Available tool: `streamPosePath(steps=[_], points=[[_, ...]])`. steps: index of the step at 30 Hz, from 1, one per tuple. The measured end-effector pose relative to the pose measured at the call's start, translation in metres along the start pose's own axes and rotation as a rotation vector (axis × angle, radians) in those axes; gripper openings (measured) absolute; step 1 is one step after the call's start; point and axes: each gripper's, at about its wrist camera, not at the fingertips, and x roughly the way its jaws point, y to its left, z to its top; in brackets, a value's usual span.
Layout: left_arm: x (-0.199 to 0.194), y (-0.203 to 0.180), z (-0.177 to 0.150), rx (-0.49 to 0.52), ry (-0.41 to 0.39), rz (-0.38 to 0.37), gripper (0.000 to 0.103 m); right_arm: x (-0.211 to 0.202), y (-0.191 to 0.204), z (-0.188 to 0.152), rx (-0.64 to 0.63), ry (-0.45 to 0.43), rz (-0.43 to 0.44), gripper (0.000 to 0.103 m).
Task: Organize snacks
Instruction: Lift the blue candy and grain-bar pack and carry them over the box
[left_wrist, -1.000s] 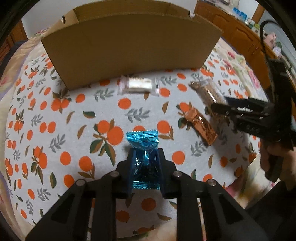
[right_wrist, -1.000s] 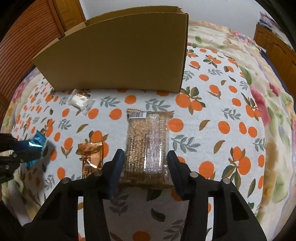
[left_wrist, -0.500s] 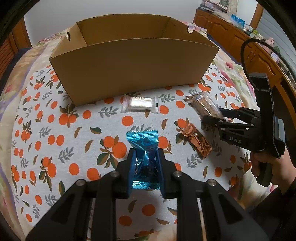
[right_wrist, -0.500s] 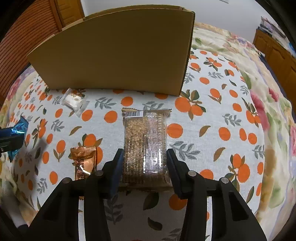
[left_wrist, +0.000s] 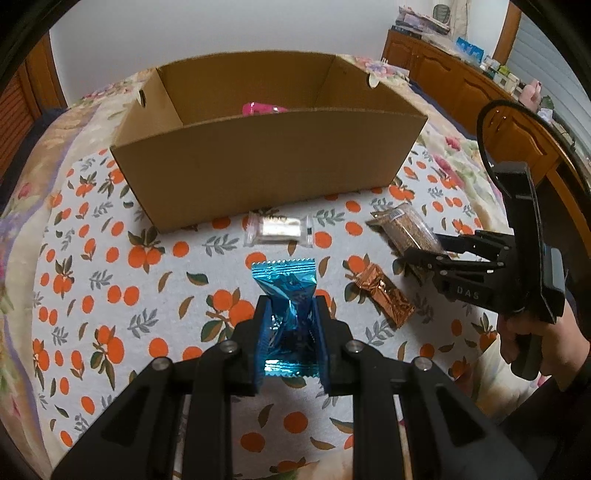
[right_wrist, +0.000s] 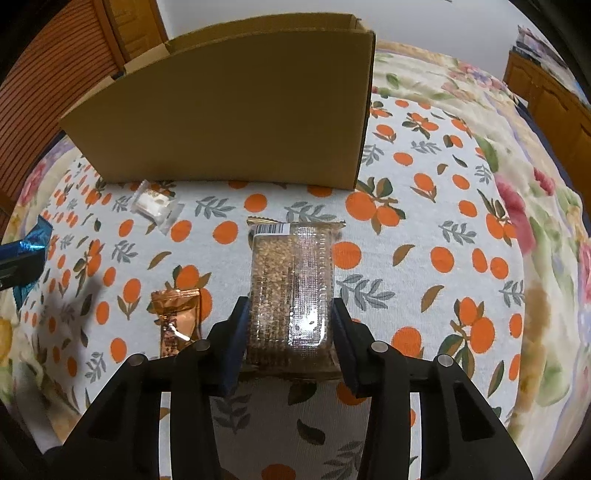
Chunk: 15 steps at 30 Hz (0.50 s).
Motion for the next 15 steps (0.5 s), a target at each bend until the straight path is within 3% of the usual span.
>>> streamPosePath(steps=[15], points=[[-0.030,-0.002,0.007,0.016,-0.093,0.039,0.020,-0.054,0.009,0.011,-0.005,-0.140,0.046,0.043]])
